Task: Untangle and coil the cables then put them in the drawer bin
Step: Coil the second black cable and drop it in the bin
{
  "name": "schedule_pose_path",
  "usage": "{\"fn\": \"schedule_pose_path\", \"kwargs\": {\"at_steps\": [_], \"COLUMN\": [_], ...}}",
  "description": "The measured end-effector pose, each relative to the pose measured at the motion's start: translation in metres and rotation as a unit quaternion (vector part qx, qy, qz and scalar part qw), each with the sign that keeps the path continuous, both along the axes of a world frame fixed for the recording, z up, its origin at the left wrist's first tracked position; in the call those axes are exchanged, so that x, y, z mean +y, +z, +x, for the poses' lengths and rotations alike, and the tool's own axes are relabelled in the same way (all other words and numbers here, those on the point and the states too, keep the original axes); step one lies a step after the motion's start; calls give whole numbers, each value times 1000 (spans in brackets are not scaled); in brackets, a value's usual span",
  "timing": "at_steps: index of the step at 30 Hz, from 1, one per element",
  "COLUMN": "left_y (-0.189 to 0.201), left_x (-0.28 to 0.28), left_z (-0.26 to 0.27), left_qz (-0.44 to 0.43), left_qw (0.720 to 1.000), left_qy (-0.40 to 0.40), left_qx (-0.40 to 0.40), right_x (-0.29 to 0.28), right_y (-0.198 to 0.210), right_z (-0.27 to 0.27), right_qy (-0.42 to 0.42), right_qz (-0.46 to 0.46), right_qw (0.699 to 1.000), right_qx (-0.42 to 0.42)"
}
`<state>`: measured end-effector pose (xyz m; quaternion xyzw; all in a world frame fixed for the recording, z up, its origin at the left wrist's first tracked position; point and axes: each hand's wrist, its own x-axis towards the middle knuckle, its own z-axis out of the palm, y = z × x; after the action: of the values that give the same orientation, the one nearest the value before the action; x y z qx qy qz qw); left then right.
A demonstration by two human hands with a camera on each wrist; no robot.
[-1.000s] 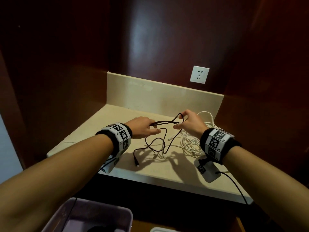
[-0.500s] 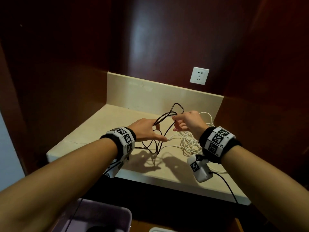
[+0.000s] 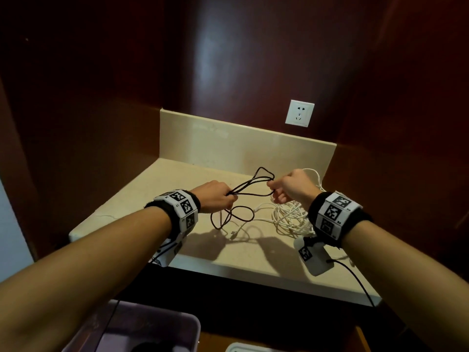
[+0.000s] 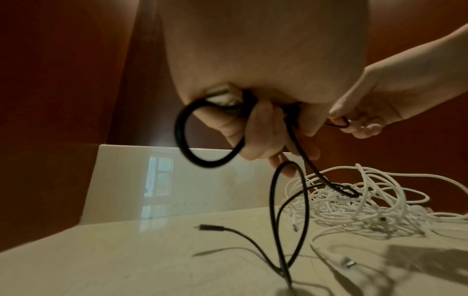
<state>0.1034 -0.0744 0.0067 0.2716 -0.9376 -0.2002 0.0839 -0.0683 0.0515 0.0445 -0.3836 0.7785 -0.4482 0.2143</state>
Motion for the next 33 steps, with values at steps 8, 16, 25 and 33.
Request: {"fn": "schedule_pose_path", "kwargs": {"at_steps": [8,16,25,33], "left_y": [3,2,1,-3], "left_x": [0,-13,-19,-22], "left_z": [-5,2,10,8], "left_qz": [-31,-44,96,184], "left_qw": [999,999,989,973], "left_qy": [-7,-1,24,20], "left_qx": [-30,14,115,136], "right_x": [-9,-20,-20,-10], "right_y": [-15,-21,-20,-22], "right_z": [28,27,15,0], "right_qy": [117,164,134,84], "right_qz": [24,161,175,192], "right_qw": [902,824,852,886], "right_qx": [414,517,474,415]}}
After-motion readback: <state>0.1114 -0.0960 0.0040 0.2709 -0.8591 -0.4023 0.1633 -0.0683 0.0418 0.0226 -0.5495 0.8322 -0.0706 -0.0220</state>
